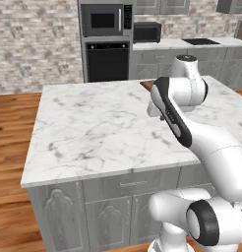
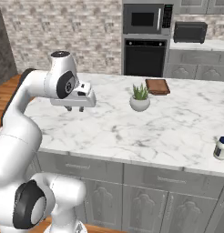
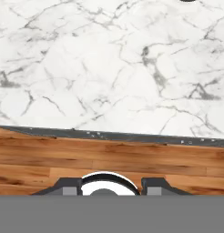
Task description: Open the drawer on the right and place the cutting tools on the cutting board.
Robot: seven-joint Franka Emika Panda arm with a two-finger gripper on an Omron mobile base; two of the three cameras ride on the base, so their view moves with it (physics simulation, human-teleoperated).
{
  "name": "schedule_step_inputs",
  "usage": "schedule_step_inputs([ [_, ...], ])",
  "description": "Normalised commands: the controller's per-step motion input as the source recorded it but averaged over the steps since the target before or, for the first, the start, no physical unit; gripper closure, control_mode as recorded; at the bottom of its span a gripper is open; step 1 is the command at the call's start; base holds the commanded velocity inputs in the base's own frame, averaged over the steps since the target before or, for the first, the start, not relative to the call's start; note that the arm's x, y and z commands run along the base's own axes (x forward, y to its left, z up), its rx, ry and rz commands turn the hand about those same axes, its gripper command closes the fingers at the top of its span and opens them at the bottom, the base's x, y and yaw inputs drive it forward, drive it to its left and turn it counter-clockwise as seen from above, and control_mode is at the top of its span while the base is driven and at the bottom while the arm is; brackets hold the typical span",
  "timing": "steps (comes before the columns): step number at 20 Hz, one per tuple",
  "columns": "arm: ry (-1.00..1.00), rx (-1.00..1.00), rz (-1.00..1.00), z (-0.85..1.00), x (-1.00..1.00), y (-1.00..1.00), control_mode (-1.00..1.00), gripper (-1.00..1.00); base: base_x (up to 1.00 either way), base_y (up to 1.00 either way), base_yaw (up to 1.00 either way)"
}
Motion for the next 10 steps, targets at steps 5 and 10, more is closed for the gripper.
schedule_step_inputs([
  [5,-0.02,0.09,-0.06,-0.24,-0.30,-0.55,-1.00,-1.00,0.00,0.00,0.00],
  [10,-0.10,0.34,-0.16,-0.51,-0.98,-1.00,-1.00,-1.00,0.00,0.00,0.00],
])
